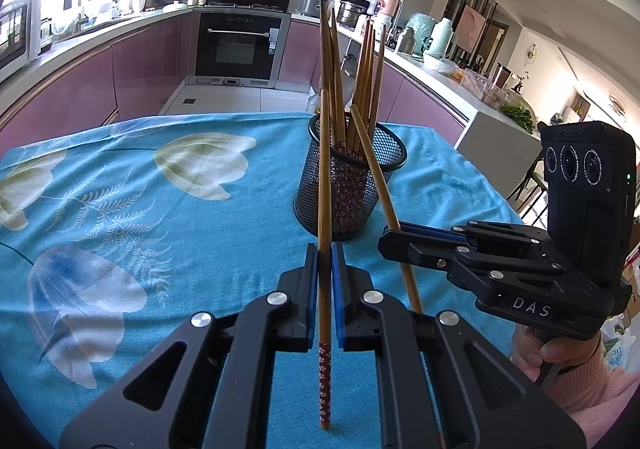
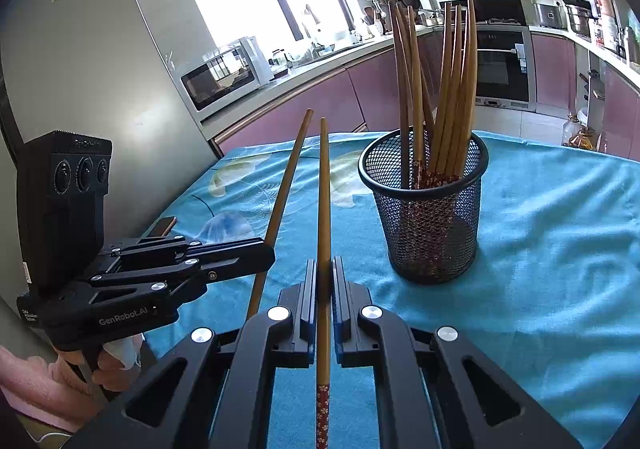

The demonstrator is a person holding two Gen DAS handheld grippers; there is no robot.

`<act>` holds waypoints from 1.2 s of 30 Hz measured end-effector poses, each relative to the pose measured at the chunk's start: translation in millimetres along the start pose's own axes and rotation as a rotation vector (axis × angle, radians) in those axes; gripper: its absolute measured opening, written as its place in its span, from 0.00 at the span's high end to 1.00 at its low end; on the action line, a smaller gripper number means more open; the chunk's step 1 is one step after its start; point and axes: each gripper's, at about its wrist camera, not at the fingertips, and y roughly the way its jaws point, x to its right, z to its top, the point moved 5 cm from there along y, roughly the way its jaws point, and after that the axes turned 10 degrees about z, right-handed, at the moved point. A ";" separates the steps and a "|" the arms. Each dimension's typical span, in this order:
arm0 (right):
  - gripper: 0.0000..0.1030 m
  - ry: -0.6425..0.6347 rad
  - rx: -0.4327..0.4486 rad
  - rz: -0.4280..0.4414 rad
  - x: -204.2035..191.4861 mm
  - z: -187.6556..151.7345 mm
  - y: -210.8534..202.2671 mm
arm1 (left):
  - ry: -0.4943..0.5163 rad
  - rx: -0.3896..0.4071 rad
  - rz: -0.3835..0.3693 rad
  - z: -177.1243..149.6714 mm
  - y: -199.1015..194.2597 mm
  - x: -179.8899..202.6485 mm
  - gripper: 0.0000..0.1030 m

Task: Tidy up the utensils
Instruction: 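Raise both held chopsticks upright and carry them toward the mesh cup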

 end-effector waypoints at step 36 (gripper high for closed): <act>0.94 -0.014 0.057 -0.007 3.8 13.6 -19.5 | 0.021 0.039 -0.018 11.3 -13.9 9.2 0.93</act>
